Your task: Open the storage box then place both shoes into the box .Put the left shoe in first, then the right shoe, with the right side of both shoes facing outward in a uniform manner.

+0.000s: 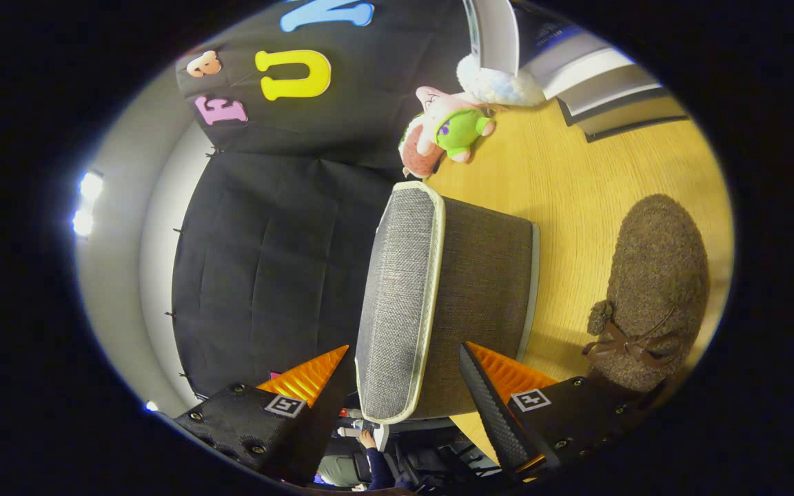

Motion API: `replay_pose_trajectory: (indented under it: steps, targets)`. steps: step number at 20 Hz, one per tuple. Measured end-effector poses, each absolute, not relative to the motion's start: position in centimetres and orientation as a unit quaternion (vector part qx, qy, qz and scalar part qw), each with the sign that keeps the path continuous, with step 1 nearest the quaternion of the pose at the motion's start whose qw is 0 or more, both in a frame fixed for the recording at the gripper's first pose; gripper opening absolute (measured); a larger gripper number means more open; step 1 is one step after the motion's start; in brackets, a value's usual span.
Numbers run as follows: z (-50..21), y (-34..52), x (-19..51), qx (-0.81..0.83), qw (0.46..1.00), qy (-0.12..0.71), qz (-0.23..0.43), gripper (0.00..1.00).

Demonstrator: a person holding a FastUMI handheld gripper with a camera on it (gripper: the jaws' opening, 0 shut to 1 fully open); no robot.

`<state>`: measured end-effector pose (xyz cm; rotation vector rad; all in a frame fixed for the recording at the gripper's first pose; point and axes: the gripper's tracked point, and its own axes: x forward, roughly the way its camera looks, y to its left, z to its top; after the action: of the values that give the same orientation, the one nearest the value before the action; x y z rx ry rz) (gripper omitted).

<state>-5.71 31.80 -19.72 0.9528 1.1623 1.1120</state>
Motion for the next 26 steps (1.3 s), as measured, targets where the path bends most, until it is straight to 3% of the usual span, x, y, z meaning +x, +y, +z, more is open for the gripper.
replay_pose_trajectory:
  steps: [3, 6, 9, 11, 13, 16, 17, 26]
  targets:
    - [-19.9, 32.7, -5.5, 0.421, 0.581, 0.502, 0.483, 0.92]
    - [-18.9, 33.2, -5.3, 0.445, 0.563, 0.496, 0.488, 0.68]
    - [-18.6, 33.6, -5.9, 0.432, 0.557, 0.493, 0.510, 0.68]
    - [-19.7, 33.8, -5.3, 0.421, 0.581, 0.492, 0.492, 0.68]
    - [-18.4, 33.7, -5.2, 0.452, 0.561, 0.484, 0.497, 0.15]
    - [-18.6, 32.6, -4.7, 0.431, 0.581, 0.476, 0.500, 0.15]
    - [-18.4, 32.7, -4.8, 0.434, 0.578, 0.475, 0.502, 0.01]
    - [-13.0, 33.4, -5.1, 0.422, 0.587, 0.457, 0.517, 0.00]
